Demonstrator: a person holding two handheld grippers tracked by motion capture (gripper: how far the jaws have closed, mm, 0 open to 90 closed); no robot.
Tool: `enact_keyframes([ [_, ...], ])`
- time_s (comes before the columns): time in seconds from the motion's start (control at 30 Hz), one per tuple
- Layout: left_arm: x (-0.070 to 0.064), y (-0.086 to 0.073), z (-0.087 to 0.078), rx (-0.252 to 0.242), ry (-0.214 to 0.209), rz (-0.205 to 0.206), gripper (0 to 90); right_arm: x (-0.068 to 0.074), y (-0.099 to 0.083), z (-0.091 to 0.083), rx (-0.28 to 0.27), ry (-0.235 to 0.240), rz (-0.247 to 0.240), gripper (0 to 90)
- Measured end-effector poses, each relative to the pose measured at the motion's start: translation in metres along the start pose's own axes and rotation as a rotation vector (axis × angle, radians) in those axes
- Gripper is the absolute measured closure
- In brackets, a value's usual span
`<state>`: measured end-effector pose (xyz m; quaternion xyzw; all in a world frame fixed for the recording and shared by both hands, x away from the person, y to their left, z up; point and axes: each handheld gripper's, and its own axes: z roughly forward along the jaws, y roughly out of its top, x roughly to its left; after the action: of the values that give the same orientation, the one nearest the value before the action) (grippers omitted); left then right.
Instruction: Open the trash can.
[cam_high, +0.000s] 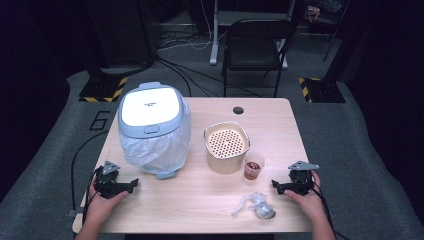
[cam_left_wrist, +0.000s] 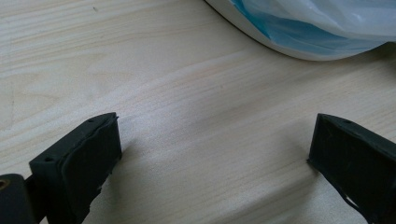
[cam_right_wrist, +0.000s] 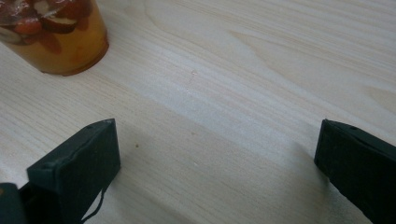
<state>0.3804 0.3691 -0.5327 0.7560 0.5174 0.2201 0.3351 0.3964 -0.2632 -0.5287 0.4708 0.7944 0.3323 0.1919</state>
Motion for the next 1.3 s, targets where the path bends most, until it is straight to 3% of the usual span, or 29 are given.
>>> enact_keyframes([
  [0.5,-0.001,-0.001,-0.002,0.005,0.003,-0.005,2.8,0.001,0.001,0.001,-0.007,0.0,-0.004,0.0],
  [0.6,-0.002,-0.002,-0.004,0.003,-0.003,-0.006,6.7,0.0,0.001,0.001,-0.007,0.0,-0.003,0.0],
  [0.7,-0.002,-0.001,-0.007,0.002,-0.007,0.002,17.7,0.0,0.001,0.001,-0.007,0.001,-0.003,0.0],
  [0.8,-0.003,0.002,-0.01,0.009,-0.055,-0.041,21.7,0.0,0.001,0.001,-0.006,0.001,-0.003,0.0],
  [0.83,-0.003,0.003,-0.012,0.024,-0.064,-0.034,21.9,0.0,0.001,0.001,-0.006,-0.001,-0.004,0.0],
  [1.03,-0.015,0.007,-0.021,-0.03,-0.131,-0.056,28.7,0.0,0.001,0.001,-0.006,-0.002,-0.007,0.0],
  [1.07,-0.022,0.01,-0.024,-0.038,-0.16,-0.039,29.6,0.0,0.001,0.001,-0.007,-0.002,-0.007,0.0],
  [1.17,-0.03,0.012,-0.026,-0.038,-0.181,-0.01,30.7,0.0,0.001,0.001,-0.006,-0.002,-0.007,0.0],
  [1.3,-0.052,0.016,-0.029,-0.05,-0.239,0.044,32.2,0.0,0.001,0.001,-0.008,-0.005,-0.001,0.0],
])
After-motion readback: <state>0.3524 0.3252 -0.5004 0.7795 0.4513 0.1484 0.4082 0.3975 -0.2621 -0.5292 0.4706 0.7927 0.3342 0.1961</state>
